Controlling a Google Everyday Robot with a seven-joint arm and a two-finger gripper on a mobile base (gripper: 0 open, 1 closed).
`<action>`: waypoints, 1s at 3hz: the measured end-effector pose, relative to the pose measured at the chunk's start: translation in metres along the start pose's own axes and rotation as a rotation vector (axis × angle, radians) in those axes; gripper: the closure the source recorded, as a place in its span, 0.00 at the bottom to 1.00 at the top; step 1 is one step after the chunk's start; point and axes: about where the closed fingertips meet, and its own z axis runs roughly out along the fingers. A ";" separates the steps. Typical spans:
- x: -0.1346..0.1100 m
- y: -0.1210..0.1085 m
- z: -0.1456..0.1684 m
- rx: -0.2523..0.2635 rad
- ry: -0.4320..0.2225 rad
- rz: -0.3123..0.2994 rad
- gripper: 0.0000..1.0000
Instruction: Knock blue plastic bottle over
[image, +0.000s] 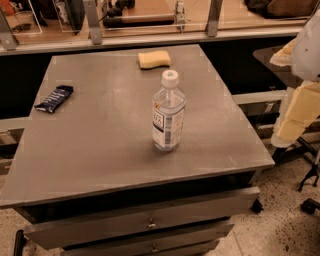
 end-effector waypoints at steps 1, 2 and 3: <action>0.000 0.000 0.000 0.000 0.000 0.000 0.00; -0.019 -0.001 0.006 0.005 -0.083 -0.026 0.00; -0.081 -0.007 0.017 0.020 -0.286 -0.109 0.00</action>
Offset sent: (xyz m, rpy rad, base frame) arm 0.0245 0.0694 -0.0047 0.2632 -0.0970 0.1688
